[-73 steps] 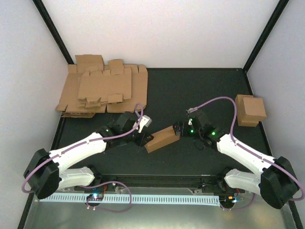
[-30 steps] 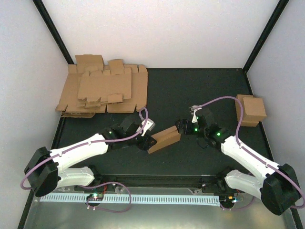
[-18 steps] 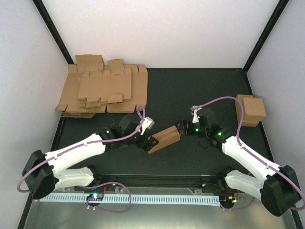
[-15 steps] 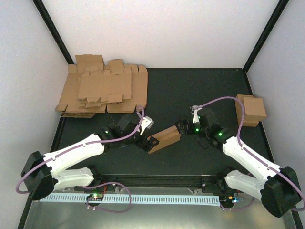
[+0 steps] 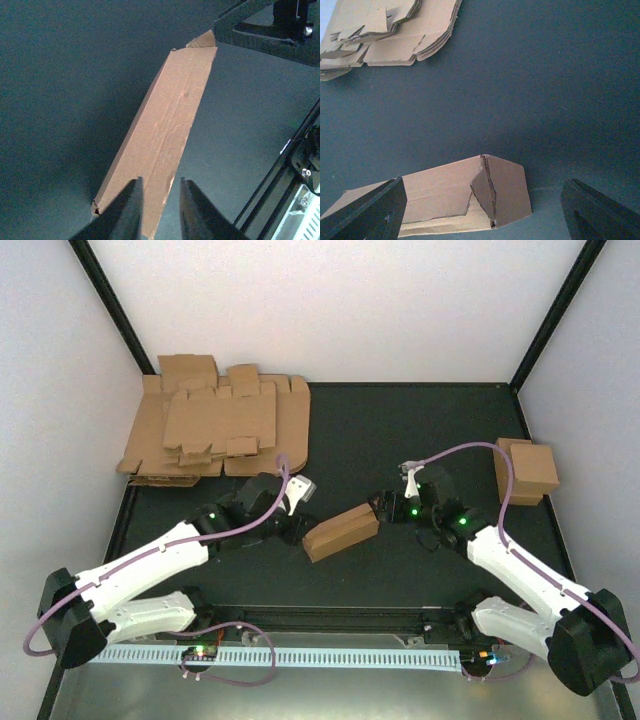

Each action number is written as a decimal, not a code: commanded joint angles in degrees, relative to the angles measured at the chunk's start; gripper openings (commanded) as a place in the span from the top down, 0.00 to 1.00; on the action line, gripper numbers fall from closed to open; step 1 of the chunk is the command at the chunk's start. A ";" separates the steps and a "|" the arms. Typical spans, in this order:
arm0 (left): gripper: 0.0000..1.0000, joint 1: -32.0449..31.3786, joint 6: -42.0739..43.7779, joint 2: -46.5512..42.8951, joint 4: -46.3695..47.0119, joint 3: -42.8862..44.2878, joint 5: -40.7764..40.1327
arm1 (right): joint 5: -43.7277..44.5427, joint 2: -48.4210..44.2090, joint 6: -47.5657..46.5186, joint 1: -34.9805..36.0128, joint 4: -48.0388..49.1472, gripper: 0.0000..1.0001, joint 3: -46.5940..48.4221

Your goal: Fold the paper box

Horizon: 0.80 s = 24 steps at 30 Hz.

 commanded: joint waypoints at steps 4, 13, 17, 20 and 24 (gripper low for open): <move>0.89 0.97 -2.56 -0.03 2.04 -1.69 1.27 | -2.52 2.41 -3.06 -0.72 0.15 0.14 3.27; 0.93 1.05 -4.65 1.46 7.08 -5.66 4.17 | -7.29 5.14 -4.85 -1.43 1.32 0.55 3.92; 0.93 1.14 -4.53 0.68 6.62 -5.32 3.30 | -7.26 5.91 -6.25 -1.52 1.33 0.64 3.95; 0.91 1.21 -4.47 0.13 6.29 -5.02 3.05 | -6.73 6.24 -7.49 -1.52 -0.09 0.67 4.83; 0.91 1.23 -4.40 0.31 6.14 -4.70 3.38 | -6.73 5.32 -8.49 -1.49 -0.46 0.77 4.64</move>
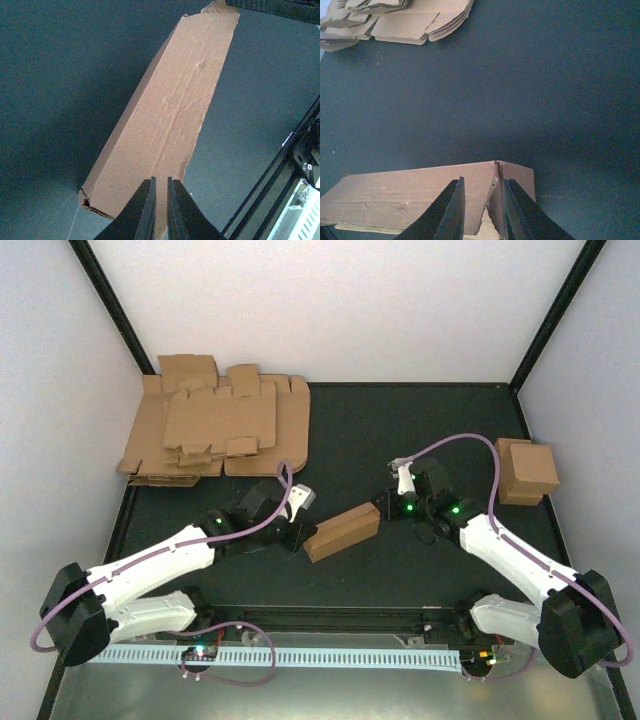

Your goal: Fold the paper box

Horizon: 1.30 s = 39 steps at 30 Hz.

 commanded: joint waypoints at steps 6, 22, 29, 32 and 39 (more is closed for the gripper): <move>0.91 0.53 -0.68 0.31 1.48 1.03 1.77 | -2.09 -0.45 -2.64 -0.19 -0.81 0.85 0.89; 0.92 0.51 -1.59 0.54 2.21 -0.83 3.06 | -2.20 -2.82 -3.10 -0.01 5.17 0.96 -7.15; 0.93 0.53 -2.38 -0.39 2.57 -2.21 3.25 | -2.24 -4.71 -3.31 0.08 5.60 0.88 -7.23; 0.94 0.49 -2.77 -1.00 3.93 -3.67 3.42 | -2.27 -4.87 -3.35 0.08 4.91 0.87 -6.27; 0.94 0.53 -3.42 -1.30 6.60 -5.93 3.80 | -2.49 -5.03 -3.34 0.10 4.19 0.83 -5.19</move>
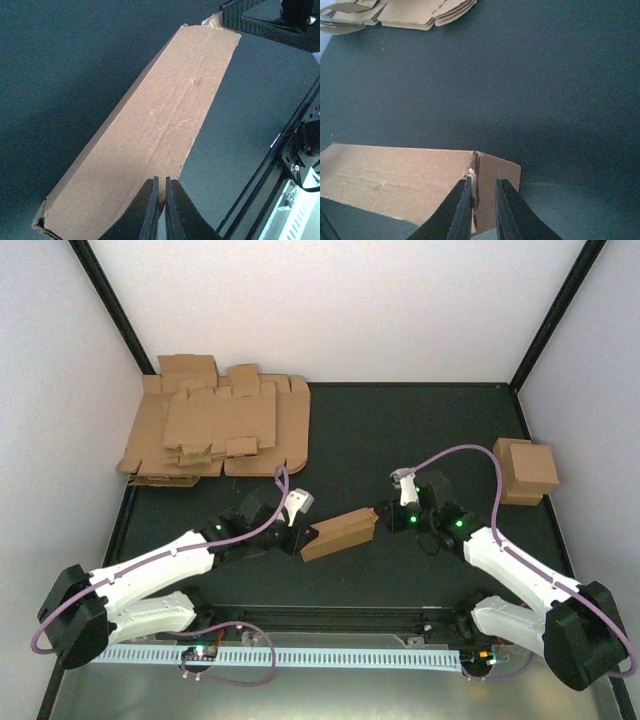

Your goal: Fold the paper box

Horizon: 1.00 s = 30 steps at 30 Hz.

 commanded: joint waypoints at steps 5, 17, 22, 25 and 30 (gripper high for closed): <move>0.88 0.16 -0.54 -1.73 -1.70 1.66 1.35 | 0.02 -1.52 -1.29 0.08 -1.83 0.79 2.74; 0.05 0.14 7.50 -0.33 -7.82 9.79 -0.93 | 2.44 -6.21 -1.34 0.10 -5.37 0.72 2.98; 0.01 -0.88 17.07 5.94 -14.01 17.87 -5.47 | 2.97 -8.53 -0.90 0.07 -4.58 0.71 -0.02; 0.01 -1.82 20.94 11.36 -17.92 22.40 -7.22 | 4.28 -13.11 -0.43 0.12 -0.97 0.67 -3.22; 0.01 -3.35 25.08 18.16 -20.52 26.87 -7.16 | 4.72 -20.46 -3.05 0.08 5.37 0.54 -9.36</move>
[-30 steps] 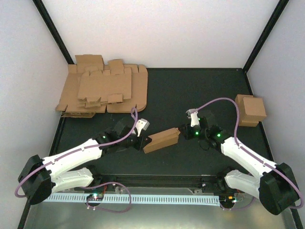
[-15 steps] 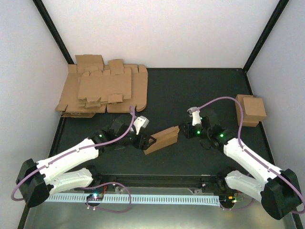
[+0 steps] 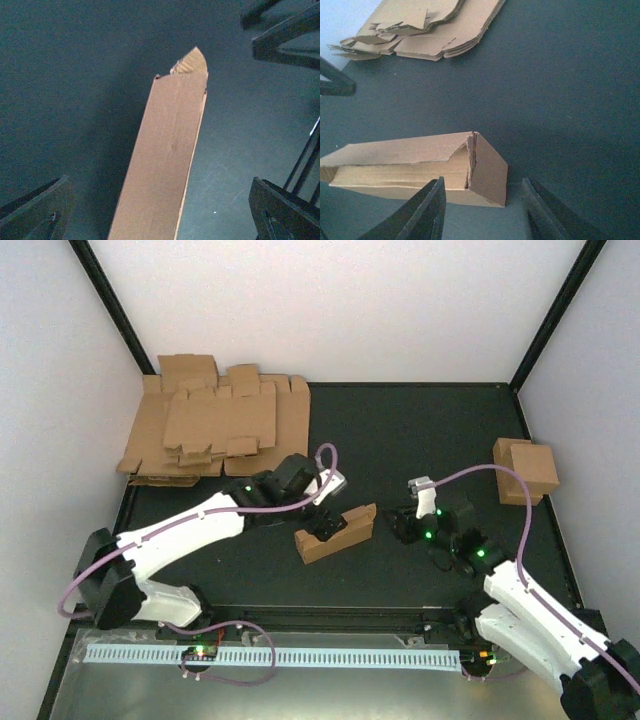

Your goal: Fold the paper box

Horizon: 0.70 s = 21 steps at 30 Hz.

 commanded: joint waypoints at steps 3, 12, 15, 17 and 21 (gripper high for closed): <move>0.01 -1.89 7.16 5.87 -6.30 4.82 -0.98 | 0.97 -5.46 -3.94 -0.05 7.56 0.52 -4.55; 0.01 -3.35 6.53 11.73 -9.71 7.82 -2.85 | 2.08 -6.42 -0.40 -0.05 8.90 0.45 -5.04; 0.01 -3.37 6.39 12.27 -9.99 6.69 -1.75 | 1.36 -5.64 -0.97 -0.03 8.56 0.44 -4.88; 0.01 -3.37 6.35 12.27 -9.92 5.88 -1.20 | 1.11 -5.57 -1.24 -0.03 8.59 0.44 -4.91; 0.01 -3.37 6.47 12.97 -10.11 4.95 -1.15 | 1.23 -6.09 -1.41 -0.01 8.93 0.44 -5.42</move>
